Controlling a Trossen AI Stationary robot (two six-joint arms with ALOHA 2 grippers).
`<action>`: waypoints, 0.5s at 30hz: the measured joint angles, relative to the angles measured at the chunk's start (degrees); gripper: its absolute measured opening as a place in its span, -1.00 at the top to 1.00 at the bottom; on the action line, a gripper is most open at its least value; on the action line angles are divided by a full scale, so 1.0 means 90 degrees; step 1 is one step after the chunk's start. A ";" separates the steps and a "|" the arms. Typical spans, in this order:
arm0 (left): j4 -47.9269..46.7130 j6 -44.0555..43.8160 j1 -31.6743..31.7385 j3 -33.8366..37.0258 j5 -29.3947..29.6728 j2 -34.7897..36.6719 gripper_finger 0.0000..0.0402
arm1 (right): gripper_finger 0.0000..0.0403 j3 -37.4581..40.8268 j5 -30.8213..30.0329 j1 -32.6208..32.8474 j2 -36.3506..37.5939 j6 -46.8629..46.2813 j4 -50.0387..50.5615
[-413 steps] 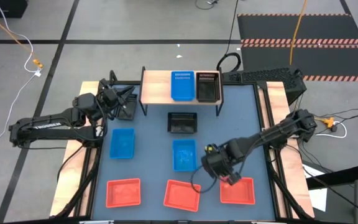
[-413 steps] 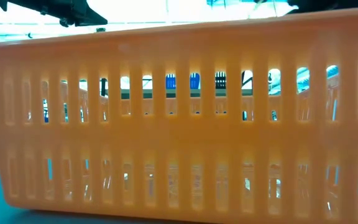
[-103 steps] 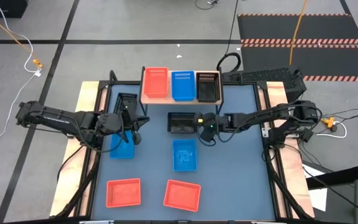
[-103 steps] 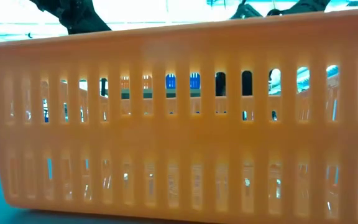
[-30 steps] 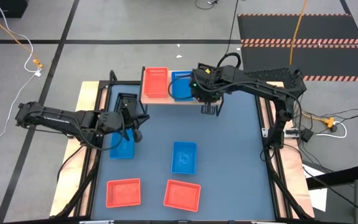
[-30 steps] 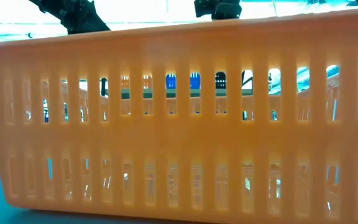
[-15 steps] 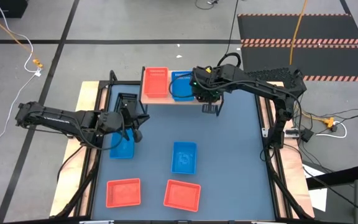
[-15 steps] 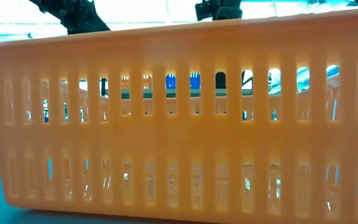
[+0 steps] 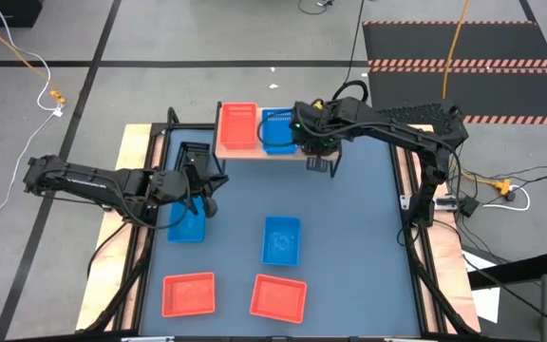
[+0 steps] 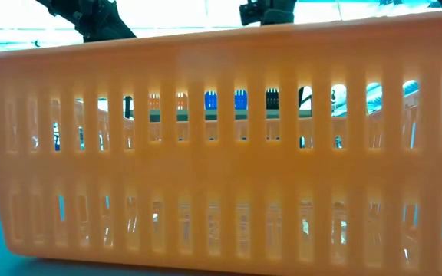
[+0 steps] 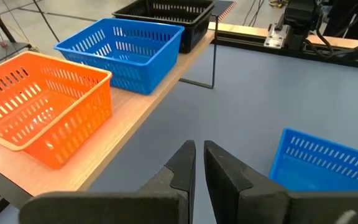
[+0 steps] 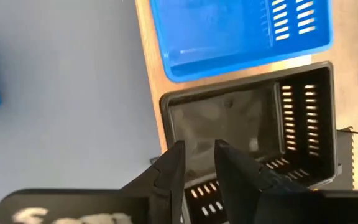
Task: Stack baskets on shelf by color
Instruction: Stack the bottom blue basket on top of the blue basket on the shelf
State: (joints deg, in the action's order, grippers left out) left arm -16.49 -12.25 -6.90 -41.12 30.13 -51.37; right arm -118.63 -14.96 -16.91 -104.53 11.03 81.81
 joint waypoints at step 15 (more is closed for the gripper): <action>-0.0132 -0.0091 -0.0001 0.0001 -0.0002 0.0000 0.81 | 0.59 0.0160 0.1123 0.1347 0.0087 -0.0386 -0.1072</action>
State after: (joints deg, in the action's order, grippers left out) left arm -17.68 -13.08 -6.91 -41.11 30.11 -51.37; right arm -117.19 -4.85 -4.78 -103.75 7.56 72.16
